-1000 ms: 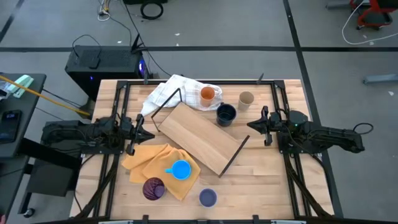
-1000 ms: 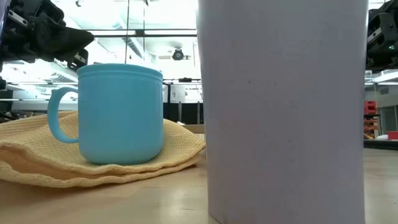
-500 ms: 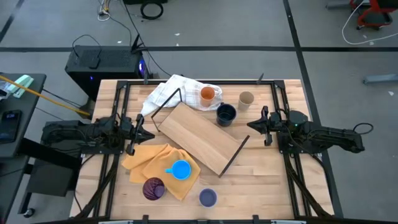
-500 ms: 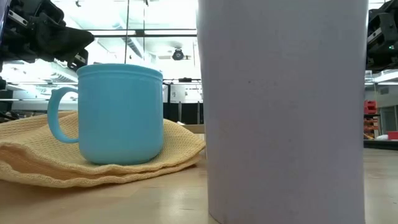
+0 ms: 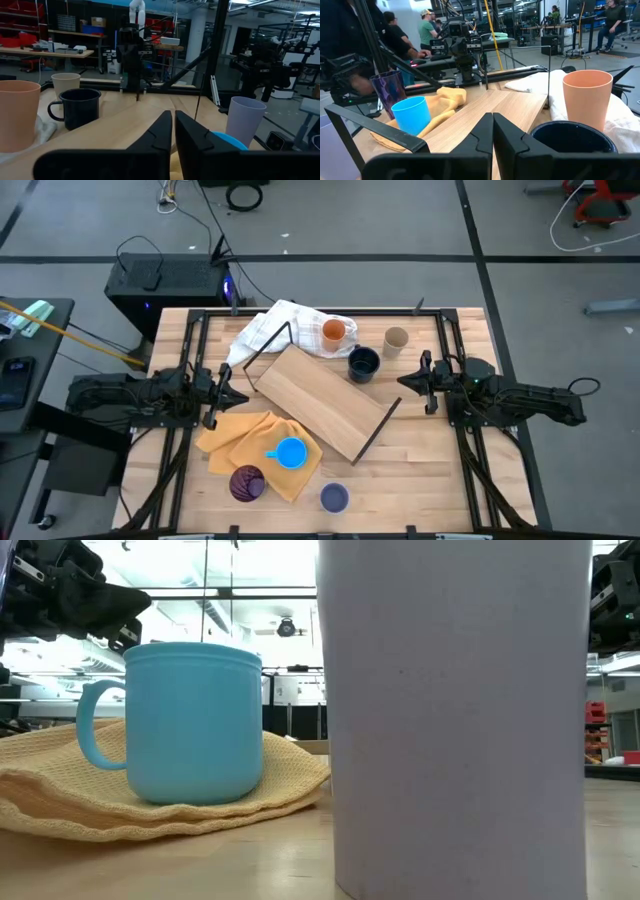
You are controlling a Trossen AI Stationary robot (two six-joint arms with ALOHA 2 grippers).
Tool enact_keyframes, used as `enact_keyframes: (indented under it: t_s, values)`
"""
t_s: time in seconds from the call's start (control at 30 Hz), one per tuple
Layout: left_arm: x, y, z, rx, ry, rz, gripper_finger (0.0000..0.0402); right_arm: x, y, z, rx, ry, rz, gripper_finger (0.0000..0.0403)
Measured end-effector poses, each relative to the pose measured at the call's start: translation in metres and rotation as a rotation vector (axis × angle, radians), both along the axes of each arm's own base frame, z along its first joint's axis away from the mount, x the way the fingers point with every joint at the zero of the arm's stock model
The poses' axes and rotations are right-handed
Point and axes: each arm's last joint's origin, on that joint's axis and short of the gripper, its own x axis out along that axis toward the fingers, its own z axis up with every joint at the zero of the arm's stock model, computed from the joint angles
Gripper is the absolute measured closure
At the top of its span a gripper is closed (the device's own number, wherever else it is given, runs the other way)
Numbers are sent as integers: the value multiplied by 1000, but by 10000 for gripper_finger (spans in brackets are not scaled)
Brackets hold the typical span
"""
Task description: Stack small to large cups/mugs on shelf
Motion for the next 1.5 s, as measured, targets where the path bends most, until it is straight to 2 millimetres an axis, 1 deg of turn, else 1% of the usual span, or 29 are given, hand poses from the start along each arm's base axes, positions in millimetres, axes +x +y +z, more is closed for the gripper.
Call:
enact_keyframes:
  t_s: [0.2, 0.53, 0.83, 1.23, 1.5]
  values:
    - [0, 0, 0, 0, 0, 0, 366, 0, 0, 0, 0, 0, 0, 387]
    - [0, 0, 0, 0, 0, 0, 376, 0, 0, 0, 0, 0, 0, 387]
    - [0, 0, 0, 0, 0, 0, 366, 0, 0, 0, 0, 0, 0, 387]
    - [0, 0, 0, 0, 0, 0, 378, 0, 0, 0, 0, 0, 0, 387]
    - [0, 0, 0, 0, 0, 0, 367, 0, 0, 0, 0, 0, 0, 387]
